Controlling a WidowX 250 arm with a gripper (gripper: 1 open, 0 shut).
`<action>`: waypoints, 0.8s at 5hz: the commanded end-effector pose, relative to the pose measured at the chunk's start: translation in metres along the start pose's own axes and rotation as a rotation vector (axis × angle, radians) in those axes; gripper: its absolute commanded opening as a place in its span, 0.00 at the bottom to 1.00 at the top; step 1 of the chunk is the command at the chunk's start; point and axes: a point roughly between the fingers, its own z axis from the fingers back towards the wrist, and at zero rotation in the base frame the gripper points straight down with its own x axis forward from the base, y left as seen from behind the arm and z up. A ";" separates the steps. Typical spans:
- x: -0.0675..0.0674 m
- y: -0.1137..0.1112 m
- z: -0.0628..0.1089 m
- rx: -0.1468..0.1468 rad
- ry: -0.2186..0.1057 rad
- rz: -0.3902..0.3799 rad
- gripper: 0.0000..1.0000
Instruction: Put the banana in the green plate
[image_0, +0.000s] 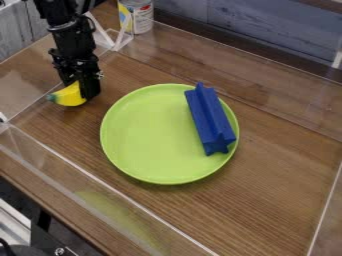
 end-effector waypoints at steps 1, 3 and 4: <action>0.009 -0.009 0.024 0.031 -0.047 -0.022 0.00; 0.017 -0.026 0.044 0.038 -0.075 -0.044 0.00; 0.023 -0.038 0.050 0.034 -0.086 -0.070 0.00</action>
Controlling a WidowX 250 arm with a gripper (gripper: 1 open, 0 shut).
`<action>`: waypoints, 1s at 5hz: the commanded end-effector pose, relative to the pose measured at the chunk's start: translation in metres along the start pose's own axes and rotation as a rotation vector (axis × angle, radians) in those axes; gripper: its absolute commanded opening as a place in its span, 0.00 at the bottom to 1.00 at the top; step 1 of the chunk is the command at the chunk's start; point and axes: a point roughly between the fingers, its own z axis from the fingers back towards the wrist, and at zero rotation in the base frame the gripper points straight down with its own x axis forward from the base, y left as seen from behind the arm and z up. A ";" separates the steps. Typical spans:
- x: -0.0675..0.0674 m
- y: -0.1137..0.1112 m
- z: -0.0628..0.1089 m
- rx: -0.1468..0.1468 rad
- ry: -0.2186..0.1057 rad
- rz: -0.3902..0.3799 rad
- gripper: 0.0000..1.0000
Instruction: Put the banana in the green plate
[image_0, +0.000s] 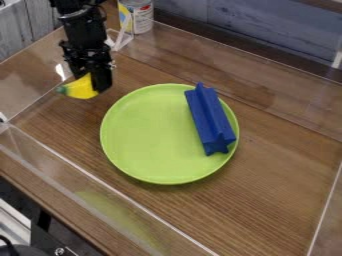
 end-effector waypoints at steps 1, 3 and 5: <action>0.017 -0.015 0.036 0.059 -0.089 -0.058 0.00; 0.042 -0.070 0.022 0.042 -0.074 -0.175 0.00; 0.054 -0.085 0.005 0.028 -0.063 -0.210 0.00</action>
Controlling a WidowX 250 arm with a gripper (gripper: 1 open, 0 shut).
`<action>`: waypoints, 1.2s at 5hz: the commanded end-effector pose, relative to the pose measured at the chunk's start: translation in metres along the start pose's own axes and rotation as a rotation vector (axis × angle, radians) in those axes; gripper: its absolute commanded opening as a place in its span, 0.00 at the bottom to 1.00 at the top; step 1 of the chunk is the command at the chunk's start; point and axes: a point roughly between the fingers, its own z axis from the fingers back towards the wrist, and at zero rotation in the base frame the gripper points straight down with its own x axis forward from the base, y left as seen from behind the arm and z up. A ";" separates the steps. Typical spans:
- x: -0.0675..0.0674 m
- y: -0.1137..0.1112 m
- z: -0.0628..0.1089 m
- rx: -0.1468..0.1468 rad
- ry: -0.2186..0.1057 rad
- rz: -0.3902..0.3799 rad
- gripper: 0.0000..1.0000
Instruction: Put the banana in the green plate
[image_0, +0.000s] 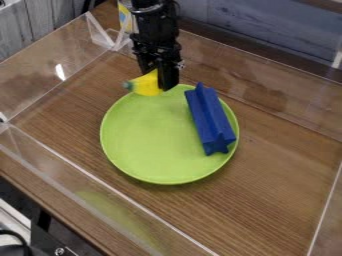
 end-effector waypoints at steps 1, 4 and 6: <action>0.010 0.001 0.004 0.020 -0.033 -0.015 0.00; 0.015 0.000 -0.005 0.024 -0.033 -0.014 0.00; 0.016 -0.001 -0.008 0.029 -0.036 -0.008 0.00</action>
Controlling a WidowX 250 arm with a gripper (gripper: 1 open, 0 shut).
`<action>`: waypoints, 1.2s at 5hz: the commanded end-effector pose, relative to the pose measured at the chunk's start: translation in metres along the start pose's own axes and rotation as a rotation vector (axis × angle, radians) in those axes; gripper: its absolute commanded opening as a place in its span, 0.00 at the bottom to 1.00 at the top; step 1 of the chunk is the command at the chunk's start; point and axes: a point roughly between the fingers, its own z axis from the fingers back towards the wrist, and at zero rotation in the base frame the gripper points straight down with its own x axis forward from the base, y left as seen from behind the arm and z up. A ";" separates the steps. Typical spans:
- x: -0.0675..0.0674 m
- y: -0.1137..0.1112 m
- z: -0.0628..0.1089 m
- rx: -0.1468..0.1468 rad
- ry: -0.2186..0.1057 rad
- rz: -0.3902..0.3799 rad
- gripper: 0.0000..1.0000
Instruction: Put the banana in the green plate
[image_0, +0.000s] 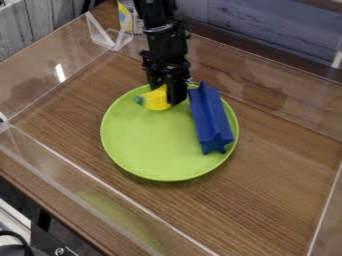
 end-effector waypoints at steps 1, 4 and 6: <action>0.009 -0.005 0.020 0.039 -0.056 -0.023 0.00; -0.005 -0.013 -0.005 0.014 0.010 -0.043 0.00; -0.014 -0.019 -0.013 -0.003 0.047 -0.056 0.00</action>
